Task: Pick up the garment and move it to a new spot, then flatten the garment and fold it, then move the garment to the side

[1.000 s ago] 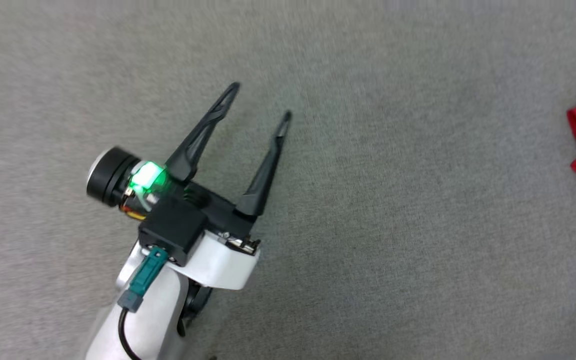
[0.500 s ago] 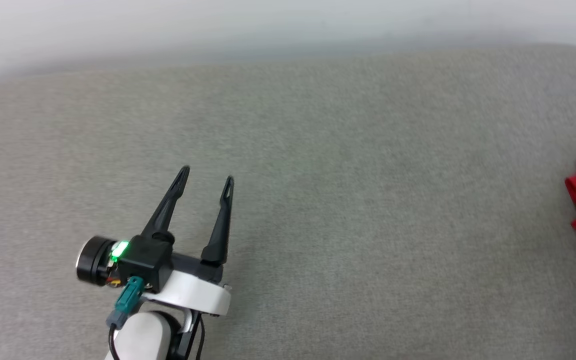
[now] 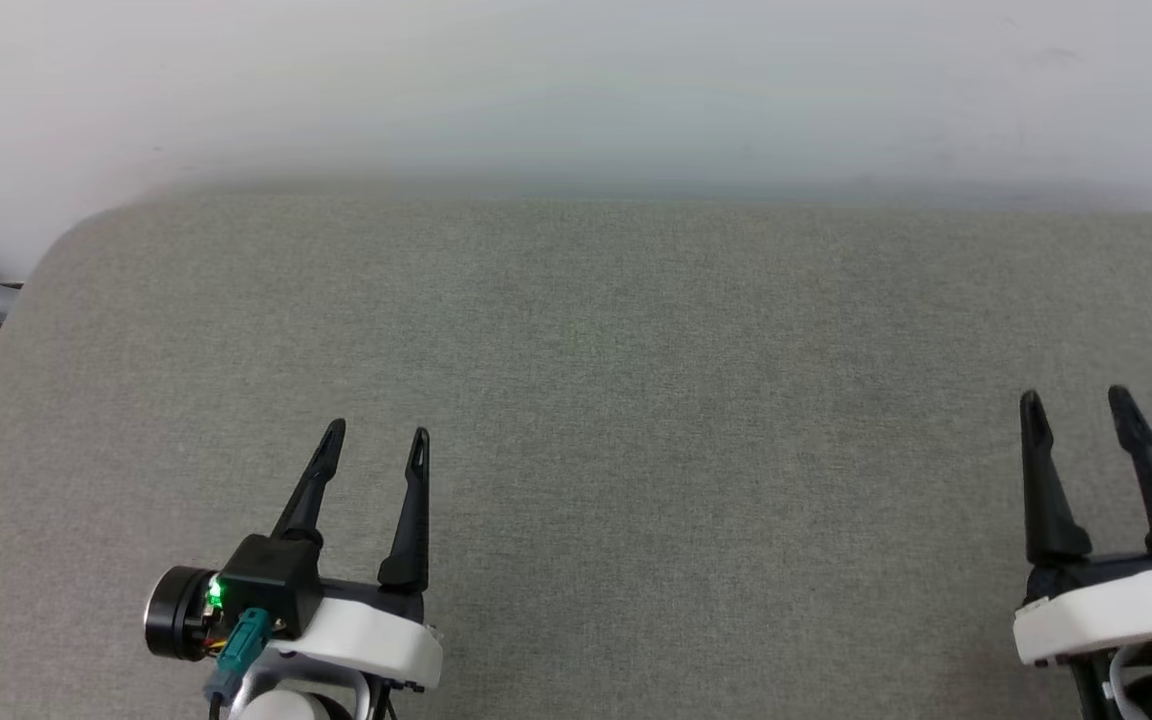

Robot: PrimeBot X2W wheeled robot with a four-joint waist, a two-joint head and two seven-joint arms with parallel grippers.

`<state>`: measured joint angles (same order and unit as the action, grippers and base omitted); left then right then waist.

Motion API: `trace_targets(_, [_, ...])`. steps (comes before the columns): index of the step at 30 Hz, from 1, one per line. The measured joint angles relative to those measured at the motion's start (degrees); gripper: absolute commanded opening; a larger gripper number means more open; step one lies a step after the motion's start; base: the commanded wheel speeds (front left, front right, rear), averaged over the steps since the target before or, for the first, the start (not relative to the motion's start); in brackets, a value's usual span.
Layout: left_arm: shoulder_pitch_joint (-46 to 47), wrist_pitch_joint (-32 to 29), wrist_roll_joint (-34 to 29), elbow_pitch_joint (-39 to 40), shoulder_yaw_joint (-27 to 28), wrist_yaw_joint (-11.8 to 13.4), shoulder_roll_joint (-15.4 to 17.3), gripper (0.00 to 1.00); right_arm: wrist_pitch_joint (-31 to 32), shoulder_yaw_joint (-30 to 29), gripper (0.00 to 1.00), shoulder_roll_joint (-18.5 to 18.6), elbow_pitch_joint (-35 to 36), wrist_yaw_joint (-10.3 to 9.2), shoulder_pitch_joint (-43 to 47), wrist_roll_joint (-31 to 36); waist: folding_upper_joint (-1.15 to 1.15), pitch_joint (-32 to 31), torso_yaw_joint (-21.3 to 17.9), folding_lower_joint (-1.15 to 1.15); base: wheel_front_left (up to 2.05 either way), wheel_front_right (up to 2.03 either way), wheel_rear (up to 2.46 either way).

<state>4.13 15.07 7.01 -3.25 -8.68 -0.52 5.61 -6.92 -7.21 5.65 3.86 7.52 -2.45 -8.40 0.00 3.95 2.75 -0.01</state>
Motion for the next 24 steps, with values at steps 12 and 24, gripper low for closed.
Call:
trace_targets(12, [-1.67, 0.00, -0.34, -2.23, 3.45, -1.62, -1.58, 1.00, -4.54, 0.59, 1.00, -2.42, -5.15, -0.01, 2.77, 0.36, 0.00, -1.35, 0.81, 0.01, 0.00, 0.00, 0.00])
trace_targets(24, [-1.67, 0.00, -1.21, -2.98, 4.16, -2.50, -2.38, 1.00, -4.88, 0.98, 1.00, -2.57, -5.34, -0.01, 2.60, 0.11, 0.00, -1.94, 1.09, 0.01, 0.00, 0.00, 0.00])
